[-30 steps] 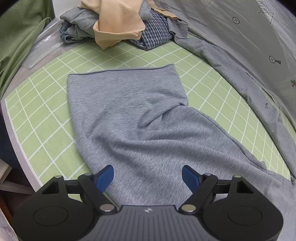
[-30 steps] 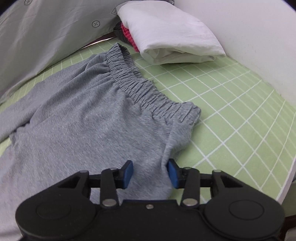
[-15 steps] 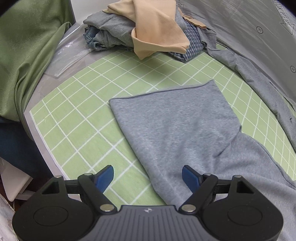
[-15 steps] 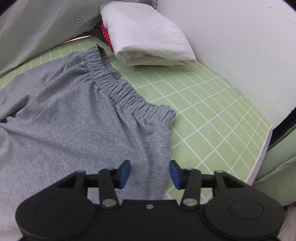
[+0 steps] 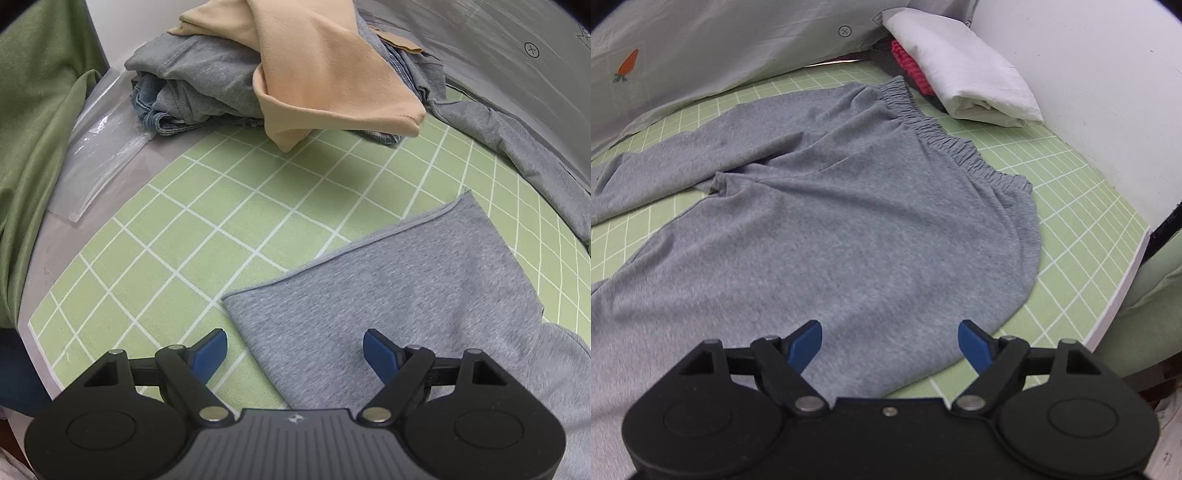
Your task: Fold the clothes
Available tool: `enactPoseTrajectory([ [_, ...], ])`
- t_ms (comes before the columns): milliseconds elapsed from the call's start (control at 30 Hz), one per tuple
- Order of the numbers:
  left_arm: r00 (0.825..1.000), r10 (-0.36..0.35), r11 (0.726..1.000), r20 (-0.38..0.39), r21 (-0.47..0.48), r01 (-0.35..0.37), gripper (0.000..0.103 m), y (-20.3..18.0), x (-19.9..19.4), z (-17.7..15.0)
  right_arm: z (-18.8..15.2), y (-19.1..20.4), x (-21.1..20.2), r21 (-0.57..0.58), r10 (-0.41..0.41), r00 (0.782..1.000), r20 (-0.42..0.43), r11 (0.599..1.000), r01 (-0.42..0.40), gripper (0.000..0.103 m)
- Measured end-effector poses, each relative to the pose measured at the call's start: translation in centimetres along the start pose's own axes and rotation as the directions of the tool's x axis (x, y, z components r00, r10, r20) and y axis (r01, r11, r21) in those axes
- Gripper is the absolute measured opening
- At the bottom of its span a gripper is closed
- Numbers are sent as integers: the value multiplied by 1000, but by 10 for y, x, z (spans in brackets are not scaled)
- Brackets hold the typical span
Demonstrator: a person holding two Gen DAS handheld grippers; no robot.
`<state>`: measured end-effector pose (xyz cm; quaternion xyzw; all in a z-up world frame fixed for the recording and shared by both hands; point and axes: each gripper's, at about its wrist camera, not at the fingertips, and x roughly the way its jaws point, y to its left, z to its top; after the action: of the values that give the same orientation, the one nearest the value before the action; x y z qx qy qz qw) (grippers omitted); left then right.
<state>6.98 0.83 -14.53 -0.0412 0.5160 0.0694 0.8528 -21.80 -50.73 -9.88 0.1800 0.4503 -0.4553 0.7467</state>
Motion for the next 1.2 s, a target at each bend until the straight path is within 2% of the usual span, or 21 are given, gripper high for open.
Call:
enactPoseTrajectory([
  [233, 1000, -20, 999, 0, 25, 20, 79, 3, 5, -1, 0, 40, -14, -40, 32, 999, 15, 999, -32, 82],
  [333, 999, -20, 999, 29, 37, 19, 65, 4, 2, -4, 1, 52, -19, -55, 47, 998, 30, 997, -46, 82],
  [367, 999, -24, 999, 45, 39, 22, 51, 5, 0, -5, 1, 56, -21, -62, 51, 998, 34, 997, -48, 82],
  [400, 998, -29, 999, 59, 38, 27, 32, 6, -2, -6, 1, 59, -22, -69, 54, 998, 37, 996, -51, 82],
  [467, 996, -46, 999, 70, 22, 45, 4, 10, -3, -6, 0, 64, -23, -81, 59, 998, 37, 995, -56, 82],
  [533, 996, -39, 998, 78, -47, 42, 3, 21, -4, -6, -2, 68, -23, -91, 67, 997, 34, 994, -64, 82],
  [600, 996, 23, 991, 90, -133, -11, 3, 39, -9, -8, -3, 72, -23, -101, 77, 996, 33, 992, -74, 82],
  [700, 990, 105, 959, 89, -273, -77, 3, 78, -19, -17, -5, 77, -23, -115, 92, 995, 31, 989, -88, 82],
  [800, 986, 161, 939, 42, -314, -140, 5, 103, -23, -30, -6, 69, -20, -109, 108, 994, 22, 988, -105, 82],
  [933, 984, 176, 940, 24, -302, -161, 20, 104, -34, -38, 1, 41, -11, -60, 130, 991, 34, 990, -128, 82],
  [967, 983, 182, 944, 33, -286, -166, 30, 97, -39, -38, 3, 34, -9, -48, 136, 990, 37, 990, -134, 82],
  [1000, 982, 184, 948, 44, -272, -166, 45, 91, -44, -38, 5, 27, -6, -36, 141, 989, 40, 990, -139, 83],
  [1033, 982, 176, 953, 63, -260, -154, 53, 83, -49, -38, 6, 20, -4, -23, 146, 988, 44, 989, -145, 84],
  [1067, 982, 167, 958, 83, -247, -142, 68, 73, -55, -37, 8, 13, -1, -11, 151, 987, 47, 988, -151, 87],
  [1100, 983, 154, 964, 103, -233, -127, 78, 61, -61, -37, 10, 6, 1, 1, 156, 986, 50, 988, -157, 93],
  [1167, 984, 125, 976, 126, -195, -99, 81, 34, -70, -36, 13, -8, 6, 26, 167, 984, 57, 985, -168, 102],
  [1200, 985, 111, 981, 134, -176, -86, 82, 20, -74, -36, 17, -17, 10, 40, 165, 984, 63, 985, -167, 102],
])
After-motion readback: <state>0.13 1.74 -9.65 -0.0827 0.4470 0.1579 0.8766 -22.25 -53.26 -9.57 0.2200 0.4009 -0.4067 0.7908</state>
